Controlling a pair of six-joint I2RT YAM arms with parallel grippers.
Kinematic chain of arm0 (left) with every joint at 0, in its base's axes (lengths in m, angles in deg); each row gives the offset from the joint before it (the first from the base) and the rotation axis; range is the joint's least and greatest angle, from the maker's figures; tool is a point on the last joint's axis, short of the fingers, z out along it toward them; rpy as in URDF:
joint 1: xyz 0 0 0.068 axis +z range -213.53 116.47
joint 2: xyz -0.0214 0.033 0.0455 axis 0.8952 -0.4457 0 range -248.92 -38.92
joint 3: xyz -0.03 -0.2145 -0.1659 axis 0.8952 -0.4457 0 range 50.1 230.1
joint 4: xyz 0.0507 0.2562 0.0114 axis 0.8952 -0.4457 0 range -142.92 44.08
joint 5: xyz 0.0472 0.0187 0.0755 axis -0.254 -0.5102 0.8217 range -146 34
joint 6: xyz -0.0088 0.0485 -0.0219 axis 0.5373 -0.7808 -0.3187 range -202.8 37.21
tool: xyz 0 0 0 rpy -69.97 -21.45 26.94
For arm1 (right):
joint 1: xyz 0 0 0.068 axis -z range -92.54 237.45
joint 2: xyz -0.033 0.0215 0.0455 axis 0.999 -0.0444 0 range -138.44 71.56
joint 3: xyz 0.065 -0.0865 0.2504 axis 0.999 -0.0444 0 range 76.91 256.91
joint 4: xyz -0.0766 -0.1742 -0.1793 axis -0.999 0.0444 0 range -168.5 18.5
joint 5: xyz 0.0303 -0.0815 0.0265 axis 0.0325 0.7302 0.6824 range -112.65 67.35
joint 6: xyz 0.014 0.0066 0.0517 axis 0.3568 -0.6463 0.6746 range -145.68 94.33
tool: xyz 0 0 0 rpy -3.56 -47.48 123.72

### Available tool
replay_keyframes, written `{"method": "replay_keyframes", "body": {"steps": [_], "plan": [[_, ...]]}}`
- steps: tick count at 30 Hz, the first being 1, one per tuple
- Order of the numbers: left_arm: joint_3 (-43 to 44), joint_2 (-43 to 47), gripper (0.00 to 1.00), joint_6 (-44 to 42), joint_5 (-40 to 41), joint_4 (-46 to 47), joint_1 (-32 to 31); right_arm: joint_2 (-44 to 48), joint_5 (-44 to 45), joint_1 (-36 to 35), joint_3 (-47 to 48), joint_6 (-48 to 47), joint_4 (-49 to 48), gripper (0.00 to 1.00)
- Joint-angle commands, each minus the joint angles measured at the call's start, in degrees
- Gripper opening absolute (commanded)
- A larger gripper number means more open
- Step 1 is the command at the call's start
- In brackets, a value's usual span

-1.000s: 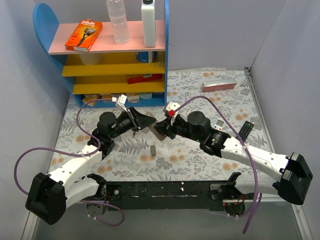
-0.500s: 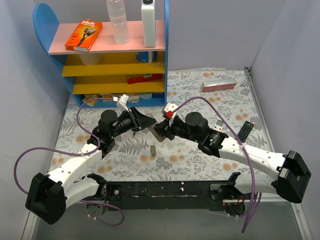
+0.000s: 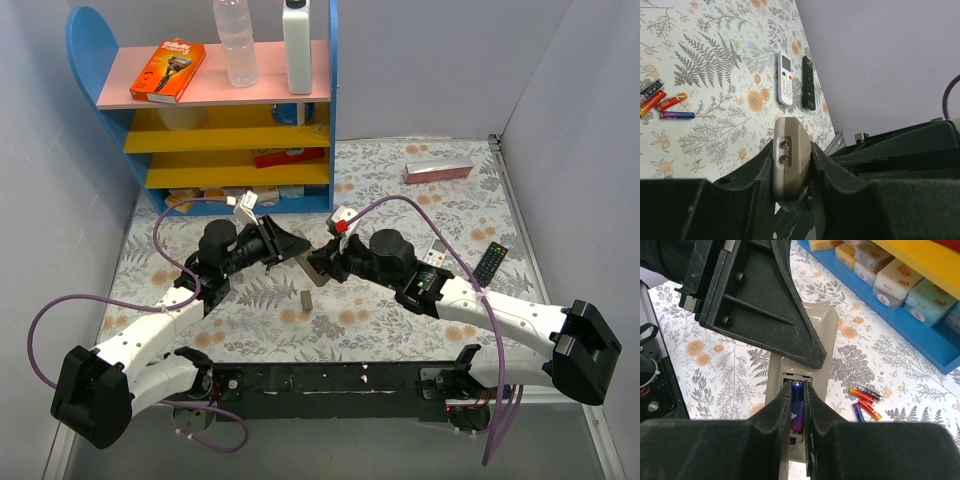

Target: Load the batteries into the remote control

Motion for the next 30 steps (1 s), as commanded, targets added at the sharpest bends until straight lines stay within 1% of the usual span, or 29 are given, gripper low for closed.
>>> {"method": "replay_keyframes", "body": {"steps": [1,9,11,27,30], "plan": [[2.72,2.18,0.0,1.32,-1.72,1.46,-0.29,-0.22,4.95,0.85,-2.06,1.06,2.1,0.19],[3.24,1.66,0.0,1.5,-2.86,0.76,-0.29,-0.83,4.51,0.85,-1.98,1.68,2.8,0.22],[3.24,1.57,0.0,1.67,-2.86,0.5,-0.29,-0.92,4.34,0.85,-1.97,1.94,2.8,0.25],[3.59,0.78,0.0,2.12,-2.6,-2.49,-0.29,-1.71,4.25,0.85,-1.71,3.35,2.8,0.27],[3.94,0.69,0.0,2.12,-2.25,-3.54,-0.29,-1.36,3.99,0.85,-1.71,3.52,2.98,0.35]]}}
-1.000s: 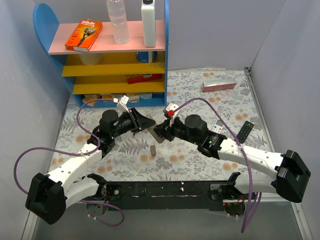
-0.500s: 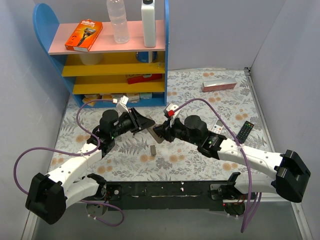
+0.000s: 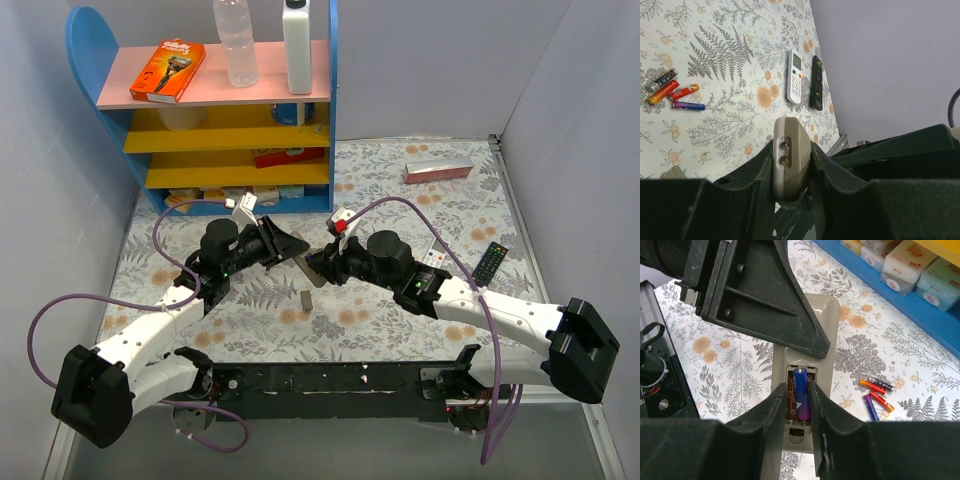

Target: Load the batteries into the remote control

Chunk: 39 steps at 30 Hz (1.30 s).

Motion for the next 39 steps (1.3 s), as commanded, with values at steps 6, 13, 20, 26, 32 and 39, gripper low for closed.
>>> {"method": "replay_keyframes", "body": {"steps": [6,13,20,26,32,39], "plan": [[4.69,0.18,0.0,0.72,-2.42,-3.08,-0.36,0.96,3.17,0.99,0.24,0.42,4.32,0.41],[4.87,0.53,0.0,0.27,-2.33,-4.23,-0.36,3.16,1.59,0.99,1.03,0.51,6.95,0.48],[4.87,0.71,0.0,0.36,-2.33,-4.58,-0.36,4.13,-1.31,0.99,3.66,-0.28,9.59,0.55],[4.69,1.24,0.0,0.45,-2.42,-4.67,-0.36,2.99,-0.7,0.99,3.84,-0.89,10.56,0.55],[4.96,1.67,0.0,0.19,-2.42,-5.98,-0.36,3.25,-3.06,0.99,4.98,-1.33,10.82,0.56],[5.92,1.33,0.0,-0.34,-1.36,-8.45,-0.36,2.63,-6.84,0.99,8.94,-3.7,15.3,0.6]]}}
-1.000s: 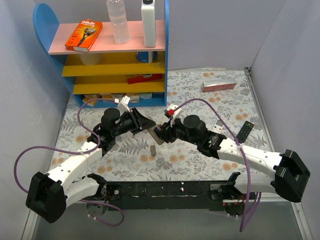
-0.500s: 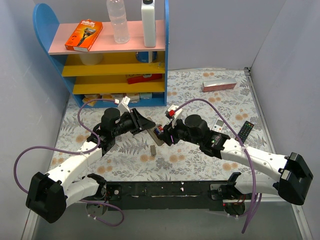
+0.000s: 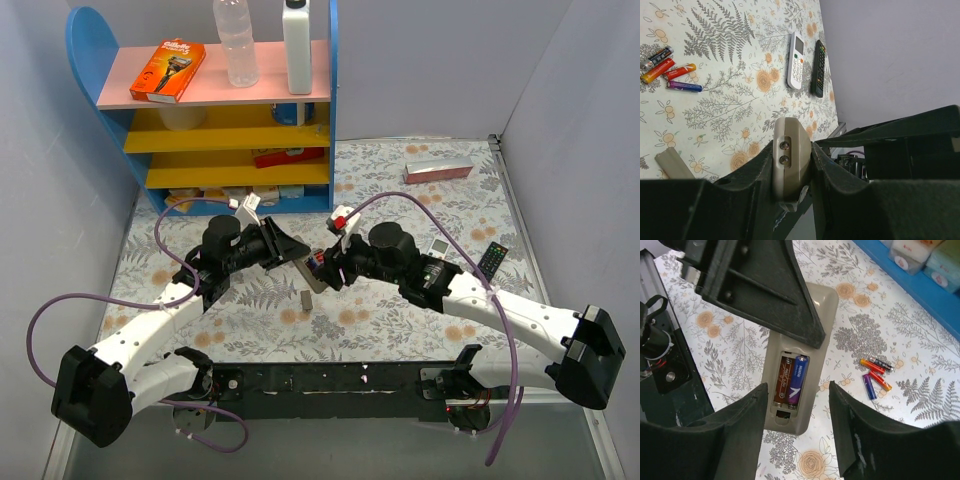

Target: Load the batteries into the remote control

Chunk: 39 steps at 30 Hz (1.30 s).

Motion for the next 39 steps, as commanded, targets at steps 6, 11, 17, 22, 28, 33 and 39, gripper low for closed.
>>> {"method": "replay_keyframes", "body": {"steps": [6,11,17,22,28,33,39], "plan": [[4.29,2.09,0.0,-2.16,1.48,-5.8,-0.16,1.09,-4.91,0.26,6.74,-9.04,5.06,0.62],[6.22,2.27,0.0,-4.09,1.49,-9.66,-0.16,1.7,-2.54,0.18,7.71,-18.81,7.45,0.65],[6.93,2.71,0.0,-5.24,0.87,-11.25,-0.16,2.23,-5.87,0.18,8.33,-29.36,8.58,0.57],[8.68,1.92,0.0,-6.47,-0.62,-12.83,-0.16,1.26,-9.65,0.18,10.35,-32.72,10.43,0.52],[10.0,1.21,0.0,-7.88,-1.77,-14.33,-0.16,-0.58,-13.87,0.18,12.46,-34.3,10.96,0.5],[10.53,0.86,0.0,-8.4,-2.29,-14.95,-0.16,-1.99,-15.81,0.18,13.86,-34.74,10.87,0.48],[11.06,0.51,0.0,-8.93,-2.73,-15.56,-0.16,-3.48,-16.69,0.09,14.92,-35.44,11.31,0.43]]}}
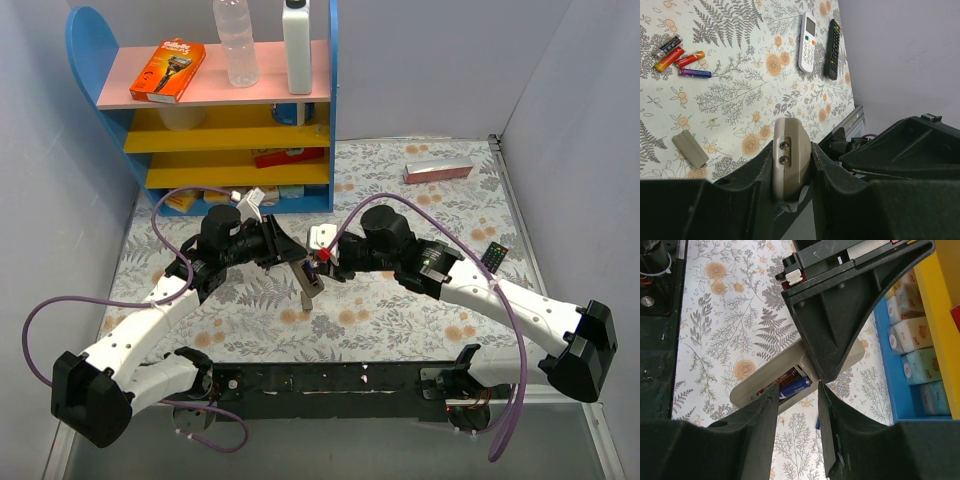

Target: Load the batteries into the remote control

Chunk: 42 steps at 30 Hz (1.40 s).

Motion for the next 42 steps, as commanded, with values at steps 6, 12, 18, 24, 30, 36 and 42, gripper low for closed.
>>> {"method": "replay_keyframes", "body": {"steps": [6,12,18,24,30,36,42], "plan": [[3.37,-0.13,0.0,-1.52,-1.77,-0.83,-0.16,-2.02,-2.66,0.18,4.19,-1.59,-0.62,0.4],[3.81,-0.48,0.0,-1.61,-2.04,-0.83,-0.16,-2.99,-2.58,0.18,4.54,-2.11,-0.44,0.38],[4.16,-0.83,0.0,-1.61,-2.04,-0.83,-0.16,-4.14,-2.05,0.18,5.25,-3.17,1.31,0.37],[4.6,-1.27,0.0,-1.44,-2.12,-0.74,-0.16,-4.31,-0.99,0.18,4.63,-4.14,1.49,0.32],[5.21,-1.53,0.0,-0.74,-2.04,-0.31,-0.16,-4.66,-0.73,0.18,4.28,-4.93,2.98,0.28],[6.09,-1.44,0.0,1.46,-1.16,1.36,-0.16,-4.4,-1.08,0.18,2.79,-4.84,3.42,0.24],[6.45,-1.09,0.0,3.04,-1.51,3.21,-0.16,-3.87,-1.43,0.18,0.94,-4.75,3.6,0.21]]}}
